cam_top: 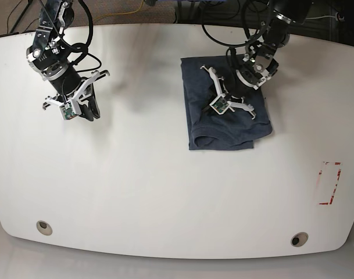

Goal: Layout the t-shirt on the table in an organized manner, then fold the t-shirt properly
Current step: 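Grasp the folded navy bundle's edge with the left gripper, then drag the folded bundle with the left gripper toward the table's edge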

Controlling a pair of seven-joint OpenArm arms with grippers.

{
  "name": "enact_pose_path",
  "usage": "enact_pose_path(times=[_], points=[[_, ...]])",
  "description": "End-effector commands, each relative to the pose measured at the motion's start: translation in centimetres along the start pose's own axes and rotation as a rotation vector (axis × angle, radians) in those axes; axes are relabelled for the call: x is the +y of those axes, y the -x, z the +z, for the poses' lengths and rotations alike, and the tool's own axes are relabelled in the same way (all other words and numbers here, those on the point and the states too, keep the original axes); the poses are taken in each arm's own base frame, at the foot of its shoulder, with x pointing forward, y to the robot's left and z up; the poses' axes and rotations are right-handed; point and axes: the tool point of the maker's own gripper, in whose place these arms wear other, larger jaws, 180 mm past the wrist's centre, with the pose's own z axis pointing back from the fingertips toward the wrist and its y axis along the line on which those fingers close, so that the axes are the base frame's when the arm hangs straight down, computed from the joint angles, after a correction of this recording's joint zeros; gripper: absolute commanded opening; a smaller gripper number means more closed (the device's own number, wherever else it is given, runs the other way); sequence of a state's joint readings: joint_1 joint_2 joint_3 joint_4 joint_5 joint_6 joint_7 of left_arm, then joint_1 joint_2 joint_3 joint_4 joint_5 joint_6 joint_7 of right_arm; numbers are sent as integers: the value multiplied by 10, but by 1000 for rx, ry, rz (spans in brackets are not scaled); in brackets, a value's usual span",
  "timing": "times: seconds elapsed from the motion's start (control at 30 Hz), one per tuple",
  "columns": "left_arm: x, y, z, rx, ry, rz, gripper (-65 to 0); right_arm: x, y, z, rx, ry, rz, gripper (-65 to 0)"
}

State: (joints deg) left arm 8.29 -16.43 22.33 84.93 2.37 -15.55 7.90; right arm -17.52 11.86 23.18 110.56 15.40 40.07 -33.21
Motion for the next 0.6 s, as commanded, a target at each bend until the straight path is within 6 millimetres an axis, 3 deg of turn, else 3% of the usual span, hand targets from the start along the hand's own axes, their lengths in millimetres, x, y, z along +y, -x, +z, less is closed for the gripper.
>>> enact_pose_path(times=[0.0,0.37,0.57], points=[[21,53,24,207,-25,-42,-582,-2,-15,2,-55,3,9,-563],[64,80,76,286,22,-73,-582,-3,-15,3,-54,3,14,-563],[102,87,98,311,7,-54,-582,-3,-15,3,-54,3,14,-563]])
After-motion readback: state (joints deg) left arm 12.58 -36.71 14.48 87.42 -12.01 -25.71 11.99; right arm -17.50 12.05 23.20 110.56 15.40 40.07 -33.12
